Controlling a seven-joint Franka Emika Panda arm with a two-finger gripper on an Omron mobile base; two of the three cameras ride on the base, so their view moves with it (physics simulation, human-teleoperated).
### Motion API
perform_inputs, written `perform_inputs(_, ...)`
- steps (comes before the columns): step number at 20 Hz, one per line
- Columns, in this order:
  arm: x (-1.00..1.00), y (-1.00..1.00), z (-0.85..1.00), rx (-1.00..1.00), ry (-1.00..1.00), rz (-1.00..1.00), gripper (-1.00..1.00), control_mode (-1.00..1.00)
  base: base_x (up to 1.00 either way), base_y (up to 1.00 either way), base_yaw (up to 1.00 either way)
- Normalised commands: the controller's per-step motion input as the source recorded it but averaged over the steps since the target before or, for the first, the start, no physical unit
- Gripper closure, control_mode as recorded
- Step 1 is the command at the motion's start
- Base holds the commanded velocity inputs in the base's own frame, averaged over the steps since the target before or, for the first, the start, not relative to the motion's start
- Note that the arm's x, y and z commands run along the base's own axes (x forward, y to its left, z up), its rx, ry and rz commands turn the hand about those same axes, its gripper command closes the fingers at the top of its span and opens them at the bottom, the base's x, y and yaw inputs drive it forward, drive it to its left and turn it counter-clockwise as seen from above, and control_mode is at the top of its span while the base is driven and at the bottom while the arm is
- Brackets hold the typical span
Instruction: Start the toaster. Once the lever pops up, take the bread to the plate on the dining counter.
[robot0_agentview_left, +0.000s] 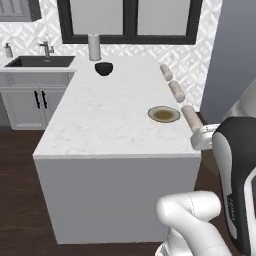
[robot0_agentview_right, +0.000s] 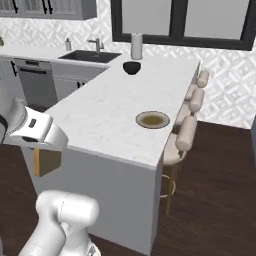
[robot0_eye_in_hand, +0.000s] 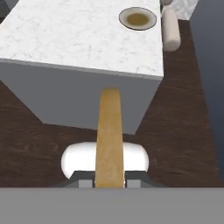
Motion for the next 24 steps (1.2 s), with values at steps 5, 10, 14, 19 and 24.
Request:
perform_inputs(5, 0.0, 0.0, 0.0, 0.0, 0.0, 0.0, 1.0, 1.0, 0.0, -0.98, 0.52)
perform_inputs(10, 0.0, 0.0, 0.0, 0.0, 0.0, 0.0, 1.0, 1.0, 0.0, -0.93, 0.55)
perform_inputs(14, 0.0, 0.0, 0.0, 0.0, 0.0, 0.0, 1.0, 1.0, 0.02, -0.86, 0.57)
perform_inputs(19, 0.0, 0.0, 0.0, 0.0, 0.0, 0.0, 1.0, 1.0, 0.03, -0.82, 0.59)
perform_inputs(24, 0.0, 0.0, 0.0, 0.0, 0.0, 0.0, 1.0, 1.0, 0.01, -0.84, 0.59)
